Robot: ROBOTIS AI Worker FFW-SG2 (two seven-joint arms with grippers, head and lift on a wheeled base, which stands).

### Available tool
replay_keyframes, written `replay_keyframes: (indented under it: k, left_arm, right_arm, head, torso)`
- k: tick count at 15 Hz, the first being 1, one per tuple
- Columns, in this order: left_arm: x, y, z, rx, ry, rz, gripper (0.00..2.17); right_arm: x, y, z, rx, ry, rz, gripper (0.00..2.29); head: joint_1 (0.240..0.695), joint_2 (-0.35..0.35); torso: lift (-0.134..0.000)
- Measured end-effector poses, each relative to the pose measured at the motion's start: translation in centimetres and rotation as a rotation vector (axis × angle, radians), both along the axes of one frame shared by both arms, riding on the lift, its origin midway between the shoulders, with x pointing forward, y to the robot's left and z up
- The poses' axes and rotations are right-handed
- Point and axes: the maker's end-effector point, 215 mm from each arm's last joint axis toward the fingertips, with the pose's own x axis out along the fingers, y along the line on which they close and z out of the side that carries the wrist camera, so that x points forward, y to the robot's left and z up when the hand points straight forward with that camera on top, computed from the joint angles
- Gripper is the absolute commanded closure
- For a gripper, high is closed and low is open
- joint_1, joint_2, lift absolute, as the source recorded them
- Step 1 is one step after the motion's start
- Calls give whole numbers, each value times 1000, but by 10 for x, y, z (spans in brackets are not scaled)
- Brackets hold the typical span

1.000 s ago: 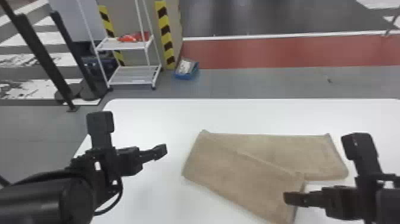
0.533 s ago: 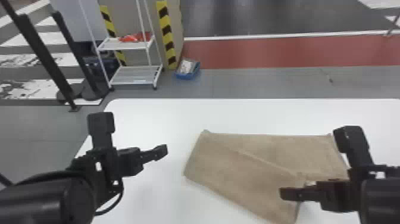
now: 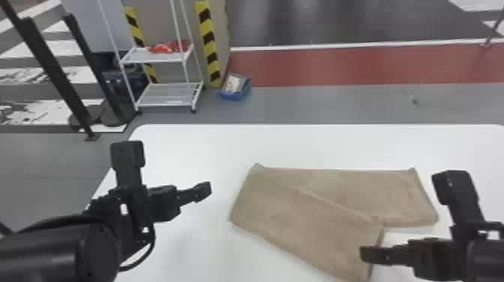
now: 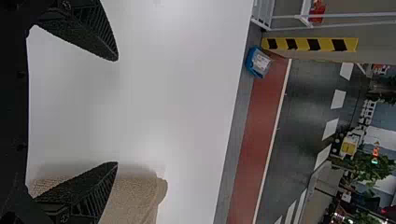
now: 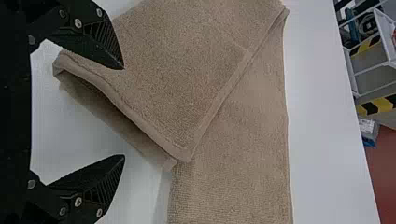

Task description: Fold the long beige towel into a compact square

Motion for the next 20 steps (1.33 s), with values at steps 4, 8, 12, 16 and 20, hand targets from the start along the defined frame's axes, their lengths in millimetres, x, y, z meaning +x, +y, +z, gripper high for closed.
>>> replay_keyframes:
  k: [4, 8, 12, 16, 20]
  left_arm:
    - [0, -4, 0, 1, 2, -7, 87]
    - [-2, -1, -1, 1, 4, -3, 87]
    - [-3, 0, -2, -1, 6, -1, 87]
    - [-2, 0, -2, -1, 5, -1, 87]
    - [-3, 1, -3, -1, 6, 1, 87]
  right_arm:
    - [1, 5, -4, -4, 11, 13, 350]
    - [2, 15, -4, -3, 12, 36, 346]
    - [-3, 14, -3, 6, 16, 42, 346]
    - [-3, 6, -2, 3, 15, 26, 346]
    - [0, 1, 1, 3, 10, 16, 340]
  head:
    - [695, 116]
    - [695, 132]
    - [695, 135]
    - [695, 126]
    - [695, 119]
  torso:
    - [-124]
    - [-124]
    - [-124]
    - [-124]
    - [-124]
